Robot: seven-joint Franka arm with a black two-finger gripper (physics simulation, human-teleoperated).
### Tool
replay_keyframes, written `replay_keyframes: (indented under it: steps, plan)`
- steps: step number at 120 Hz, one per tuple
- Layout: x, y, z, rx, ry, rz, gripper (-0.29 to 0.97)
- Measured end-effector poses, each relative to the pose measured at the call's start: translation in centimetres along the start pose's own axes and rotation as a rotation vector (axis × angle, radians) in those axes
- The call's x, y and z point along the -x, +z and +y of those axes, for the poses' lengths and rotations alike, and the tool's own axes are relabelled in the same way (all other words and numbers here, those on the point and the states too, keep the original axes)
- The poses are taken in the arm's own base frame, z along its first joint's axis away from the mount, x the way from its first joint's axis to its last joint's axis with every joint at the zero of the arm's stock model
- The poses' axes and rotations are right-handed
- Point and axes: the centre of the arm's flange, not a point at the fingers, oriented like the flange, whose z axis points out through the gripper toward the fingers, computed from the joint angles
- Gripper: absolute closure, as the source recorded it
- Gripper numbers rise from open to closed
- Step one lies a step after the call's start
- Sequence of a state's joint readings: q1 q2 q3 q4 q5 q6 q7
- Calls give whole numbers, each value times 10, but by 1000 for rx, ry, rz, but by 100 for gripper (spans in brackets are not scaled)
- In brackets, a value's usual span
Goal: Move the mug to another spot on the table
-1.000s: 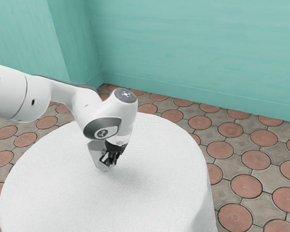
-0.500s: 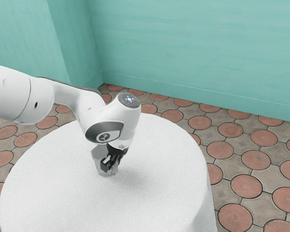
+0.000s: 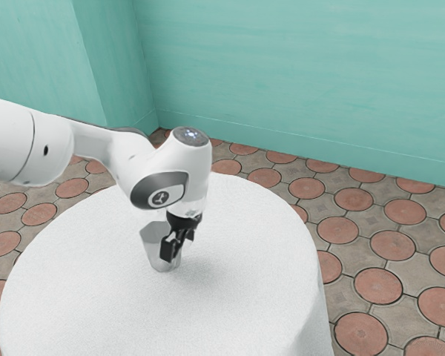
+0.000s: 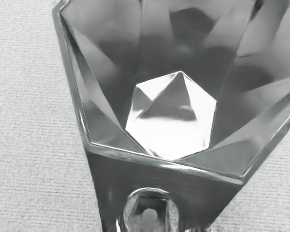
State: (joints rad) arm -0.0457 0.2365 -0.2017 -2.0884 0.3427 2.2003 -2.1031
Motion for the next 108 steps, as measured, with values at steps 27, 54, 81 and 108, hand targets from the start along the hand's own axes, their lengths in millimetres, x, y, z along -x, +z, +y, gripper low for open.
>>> replay_keyframes:
  steps: [27, 54, 81, 108]
  plan:
    - [-3, -55, -4, 30, -35, -120, 1]
    - [-15, -115, -16, 75, 156, -142, 0]
    - [-36, -199, -5, 146, 554, -123, 0]
    - [-65, -283, 12, 222, 867, -154, 0]
